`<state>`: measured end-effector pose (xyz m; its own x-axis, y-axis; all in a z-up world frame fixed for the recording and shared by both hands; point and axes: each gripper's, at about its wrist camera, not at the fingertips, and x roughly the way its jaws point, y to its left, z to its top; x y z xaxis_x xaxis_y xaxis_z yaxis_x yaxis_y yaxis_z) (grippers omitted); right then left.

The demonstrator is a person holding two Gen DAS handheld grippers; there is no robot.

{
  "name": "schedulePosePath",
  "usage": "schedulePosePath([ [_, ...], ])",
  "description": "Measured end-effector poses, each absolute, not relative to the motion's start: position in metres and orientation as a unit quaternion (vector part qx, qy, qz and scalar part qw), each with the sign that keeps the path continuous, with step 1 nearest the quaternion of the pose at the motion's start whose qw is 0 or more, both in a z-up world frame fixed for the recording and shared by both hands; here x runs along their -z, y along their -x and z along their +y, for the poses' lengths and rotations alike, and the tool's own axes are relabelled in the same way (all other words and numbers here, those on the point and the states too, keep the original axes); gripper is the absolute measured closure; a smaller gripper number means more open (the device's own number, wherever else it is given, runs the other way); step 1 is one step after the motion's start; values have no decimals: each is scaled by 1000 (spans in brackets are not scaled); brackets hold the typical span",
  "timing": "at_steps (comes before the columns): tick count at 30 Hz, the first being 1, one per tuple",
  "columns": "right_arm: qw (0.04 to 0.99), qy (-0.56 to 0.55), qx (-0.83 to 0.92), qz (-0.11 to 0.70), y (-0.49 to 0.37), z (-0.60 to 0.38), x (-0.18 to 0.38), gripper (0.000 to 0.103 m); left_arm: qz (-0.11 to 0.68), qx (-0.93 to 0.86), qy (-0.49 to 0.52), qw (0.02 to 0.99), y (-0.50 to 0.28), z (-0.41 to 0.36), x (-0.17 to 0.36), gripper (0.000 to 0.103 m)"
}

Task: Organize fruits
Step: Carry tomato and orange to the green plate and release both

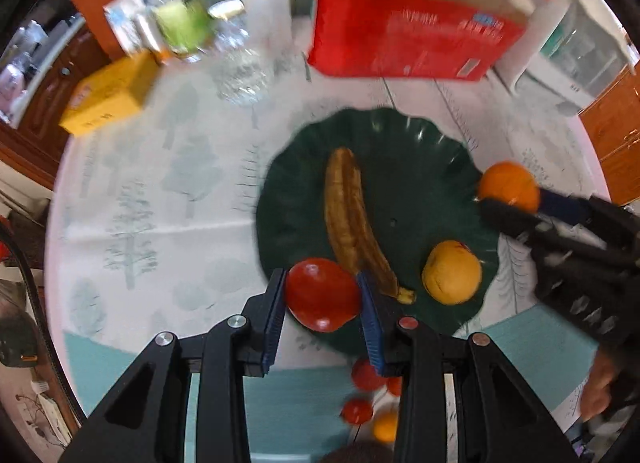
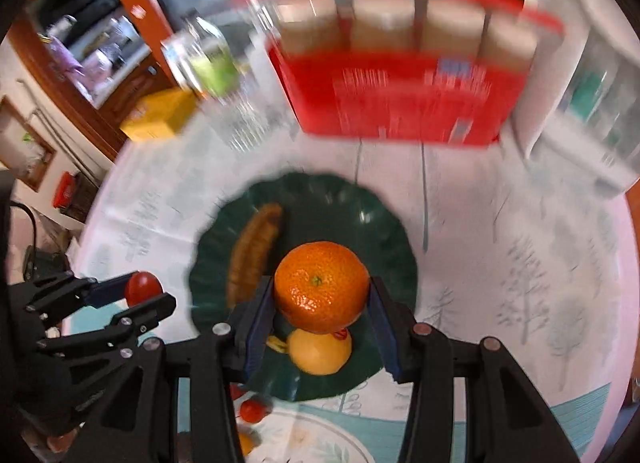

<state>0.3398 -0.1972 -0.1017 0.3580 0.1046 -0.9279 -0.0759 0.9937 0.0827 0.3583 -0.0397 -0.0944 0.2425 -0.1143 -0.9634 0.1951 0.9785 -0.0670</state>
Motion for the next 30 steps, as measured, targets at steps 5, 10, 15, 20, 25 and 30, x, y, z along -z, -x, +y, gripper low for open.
schedulePosePath([
  [5, 810, -22, -42, 584, -354, -205, 139, 56, 624, 121, -44, 771, -381, -62, 132, 69],
  [10, 807, -1, -41, 590, -360, -206, 155, 56, 615, 129, -81, 774, -394, -74, 144, 69],
  [15, 798, 18, -45, 601, -361, -204, 165, 56, 596, 134, -105, 784, -401, -84, 139, 70],
  [20, 796, 16, -45, 604, -359, -207, 169, 55, 579, 162, -108, 792, -402, -104, 128, 70],
  [25, 803, 22, -34, 595, -353, -211, 165, 55, 580, 170, -116, 788, -404, -121, 132, 70],
  [30, 806, -4, -36, 591, -343, -222, 159, 55, 563, 188, -114, 797, -398, -133, 125, 59],
])
